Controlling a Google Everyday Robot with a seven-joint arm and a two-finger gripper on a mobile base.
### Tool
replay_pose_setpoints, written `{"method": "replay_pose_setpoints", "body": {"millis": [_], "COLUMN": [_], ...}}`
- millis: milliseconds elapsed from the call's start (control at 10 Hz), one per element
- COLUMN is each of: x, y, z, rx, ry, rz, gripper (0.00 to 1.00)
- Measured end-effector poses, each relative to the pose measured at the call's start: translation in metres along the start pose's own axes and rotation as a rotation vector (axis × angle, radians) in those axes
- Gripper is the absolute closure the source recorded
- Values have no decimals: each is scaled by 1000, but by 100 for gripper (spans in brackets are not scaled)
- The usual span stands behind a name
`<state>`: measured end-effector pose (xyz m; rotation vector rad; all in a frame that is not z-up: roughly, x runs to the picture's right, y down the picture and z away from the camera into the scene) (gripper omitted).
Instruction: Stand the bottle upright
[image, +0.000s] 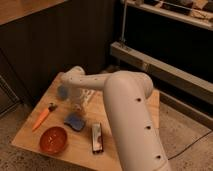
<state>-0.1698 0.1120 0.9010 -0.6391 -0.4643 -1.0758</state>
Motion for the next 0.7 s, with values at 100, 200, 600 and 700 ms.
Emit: {"method": "replay_pose_setpoints", "body": {"millis": [100,200,600,700], "x": [1,1,1,1], "y": [1,1,1,1], "z": [0,0,1,1], "rx": [-1,-1,-9,-12], "ry": [-2,-5,-17,-19], "rz": [1,2,1,0], "gripper": [35,35,47,47]}}
